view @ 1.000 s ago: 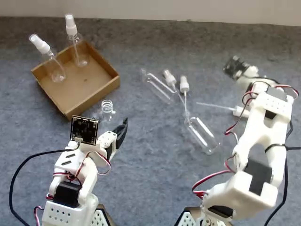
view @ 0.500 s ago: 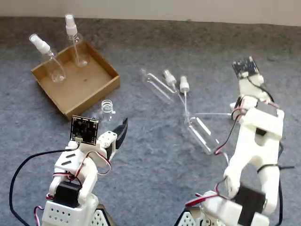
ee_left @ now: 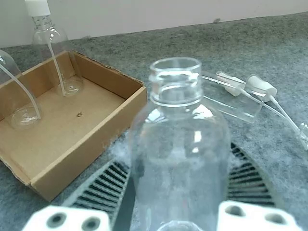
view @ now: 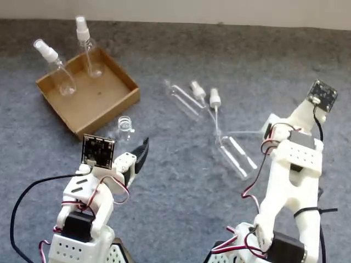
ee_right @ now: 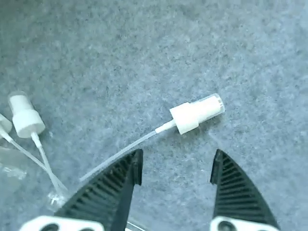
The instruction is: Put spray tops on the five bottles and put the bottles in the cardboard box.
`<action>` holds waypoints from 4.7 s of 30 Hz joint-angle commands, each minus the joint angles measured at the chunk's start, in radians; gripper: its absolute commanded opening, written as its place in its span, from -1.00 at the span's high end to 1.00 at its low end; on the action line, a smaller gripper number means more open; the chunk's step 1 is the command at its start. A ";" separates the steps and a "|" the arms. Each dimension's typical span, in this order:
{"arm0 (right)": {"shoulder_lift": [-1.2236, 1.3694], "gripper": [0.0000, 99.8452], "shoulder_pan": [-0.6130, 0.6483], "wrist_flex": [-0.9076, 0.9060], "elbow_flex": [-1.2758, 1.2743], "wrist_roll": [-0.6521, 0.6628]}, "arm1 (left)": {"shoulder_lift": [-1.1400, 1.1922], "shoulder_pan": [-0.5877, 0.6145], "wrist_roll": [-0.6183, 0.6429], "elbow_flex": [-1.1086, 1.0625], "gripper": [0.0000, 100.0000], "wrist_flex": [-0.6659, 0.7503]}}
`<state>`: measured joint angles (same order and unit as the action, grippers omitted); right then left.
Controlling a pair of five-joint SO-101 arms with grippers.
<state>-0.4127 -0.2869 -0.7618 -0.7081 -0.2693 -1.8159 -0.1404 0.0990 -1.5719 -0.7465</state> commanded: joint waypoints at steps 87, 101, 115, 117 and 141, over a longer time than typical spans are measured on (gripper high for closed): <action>0.398 0.99 0.282 -1.007 1.963 0.322 | -0.012 -0.437 -0.006 0.002 0.72 0.034; -0.081 0.99 0.509 -0.911 1.363 0.325 | -0.012 -0.524 -0.006 -0.064 0.72 0.204; -0.463 0.99 0.510 -0.484 0.713 0.319 | -0.010 -0.713 -0.005 -0.124 0.72 0.341; -0.538 0.99 0.526 -0.432 0.648 0.321 | -0.008 -0.714 -0.005 -0.124 0.72 0.341; -0.691 0.99 0.674 -0.461 0.567 0.319 | -0.008 -0.713 -0.005 -0.124 0.72 0.281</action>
<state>-1.1032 0.3775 -1.2175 -0.1465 0.0453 -1.8159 -0.8355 0.0990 -1.6732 -0.4657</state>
